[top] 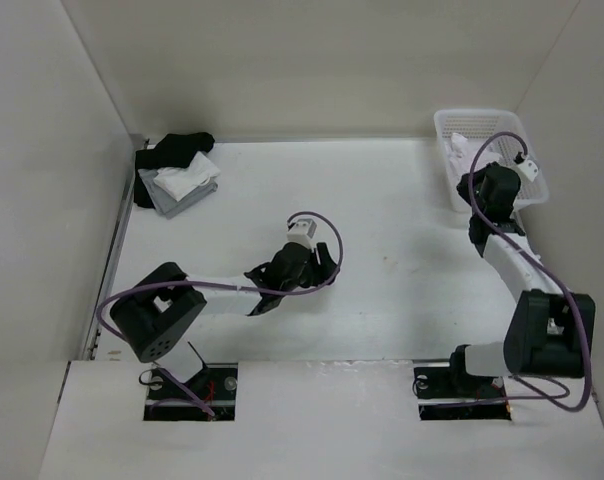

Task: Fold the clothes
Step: Grab the tank top from the pile

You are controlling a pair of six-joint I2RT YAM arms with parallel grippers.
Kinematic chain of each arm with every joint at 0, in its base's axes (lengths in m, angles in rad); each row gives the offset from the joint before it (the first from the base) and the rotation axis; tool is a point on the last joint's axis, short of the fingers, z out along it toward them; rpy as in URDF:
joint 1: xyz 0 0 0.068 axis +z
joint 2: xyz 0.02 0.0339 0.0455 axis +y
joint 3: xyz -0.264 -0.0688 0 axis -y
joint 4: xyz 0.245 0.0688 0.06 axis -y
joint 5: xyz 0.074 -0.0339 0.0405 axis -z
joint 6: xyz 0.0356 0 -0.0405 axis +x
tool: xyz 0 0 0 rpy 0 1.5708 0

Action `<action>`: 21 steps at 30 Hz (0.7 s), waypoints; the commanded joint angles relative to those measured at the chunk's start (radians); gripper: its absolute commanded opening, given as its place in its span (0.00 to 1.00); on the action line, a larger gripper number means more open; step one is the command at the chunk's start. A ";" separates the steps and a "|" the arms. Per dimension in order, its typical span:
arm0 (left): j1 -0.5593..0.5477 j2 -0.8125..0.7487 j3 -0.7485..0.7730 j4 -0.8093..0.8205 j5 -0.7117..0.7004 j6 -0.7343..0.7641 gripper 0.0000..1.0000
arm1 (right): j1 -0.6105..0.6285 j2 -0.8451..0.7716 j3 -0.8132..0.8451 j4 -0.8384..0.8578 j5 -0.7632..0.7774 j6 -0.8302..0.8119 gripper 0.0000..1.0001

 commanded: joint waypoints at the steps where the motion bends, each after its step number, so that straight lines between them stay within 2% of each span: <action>1: -0.004 -0.083 -0.032 0.116 0.002 0.027 0.52 | -0.058 0.128 0.118 0.012 0.022 0.027 0.13; 4: 0.000 -0.101 -0.072 0.183 0.004 0.036 0.52 | -0.097 0.256 0.216 0.002 0.030 0.034 0.04; 8: 0.037 -0.129 -0.121 0.242 0.005 0.038 0.48 | -0.170 0.454 0.406 -0.078 0.044 0.014 0.05; 12: 0.072 -0.109 -0.130 0.259 0.027 0.021 0.47 | -0.206 0.642 0.592 -0.159 0.077 -0.039 0.32; 14: 0.078 -0.107 -0.133 0.265 0.030 0.015 0.47 | -0.206 0.714 0.665 -0.195 0.093 -0.068 0.40; 17: 0.086 -0.095 -0.132 0.272 0.039 0.007 0.48 | -0.214 0.814 0.779 -0.238 0.101 -0.079 0.48; 21: 0.091 -0.095 -0.136 0.285 0.045 0.001 0.49 | -0.217 0.908 0.903 -0.274 0.104 -0.081 0.53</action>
